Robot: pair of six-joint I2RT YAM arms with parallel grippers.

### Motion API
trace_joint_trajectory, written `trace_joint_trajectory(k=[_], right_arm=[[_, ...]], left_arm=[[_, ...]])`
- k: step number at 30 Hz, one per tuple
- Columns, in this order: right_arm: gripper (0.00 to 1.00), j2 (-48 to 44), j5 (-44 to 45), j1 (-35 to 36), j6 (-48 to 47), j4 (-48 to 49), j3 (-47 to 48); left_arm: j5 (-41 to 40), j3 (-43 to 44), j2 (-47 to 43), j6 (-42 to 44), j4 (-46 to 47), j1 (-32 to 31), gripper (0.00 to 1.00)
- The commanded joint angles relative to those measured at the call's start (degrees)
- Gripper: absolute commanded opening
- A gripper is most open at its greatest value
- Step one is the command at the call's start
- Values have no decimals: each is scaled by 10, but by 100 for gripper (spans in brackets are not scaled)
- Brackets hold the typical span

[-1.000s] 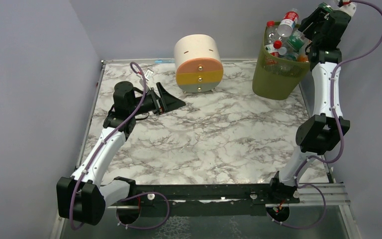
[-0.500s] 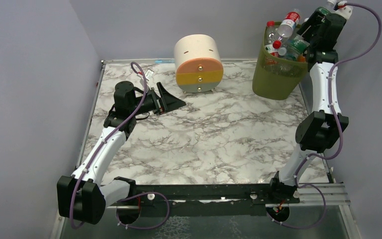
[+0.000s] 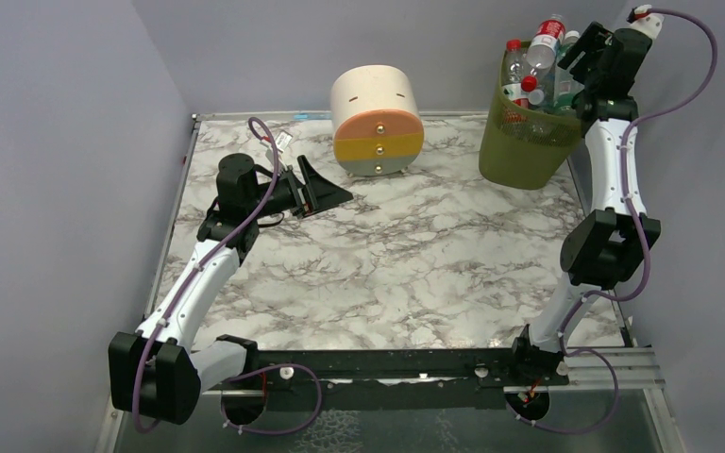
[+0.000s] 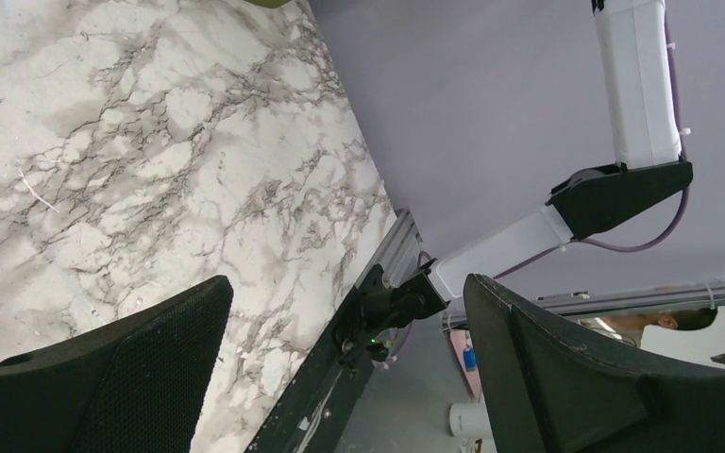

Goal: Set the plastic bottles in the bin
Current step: Place the plastic bottle in the trash bin.

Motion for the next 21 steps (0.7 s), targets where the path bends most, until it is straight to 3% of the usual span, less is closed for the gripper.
trace_joint_trajectory(k=[1, 11, 14, 17, 21], right_arm=[[77, 6, -11, 7, -2, 11, -1], [82, -30, -8, 8, 9, 17, -23], [86, -48, 2, 8, 14, 5, -16], [100, -70, 18, 8, 22, -9, -16], [100, -112, 22, 8, 31, -13, -37]], left_arm=[[8, 5, -4, -1, 17, 3, 99], [9, 3, -8, 1, 13, 3, 99], [8, 4, -9, 0, 13, 2, 99], [7, 4, -11, 2, 13, 3, 99], [4, 4, -13, 3, 9, 2, 99]])
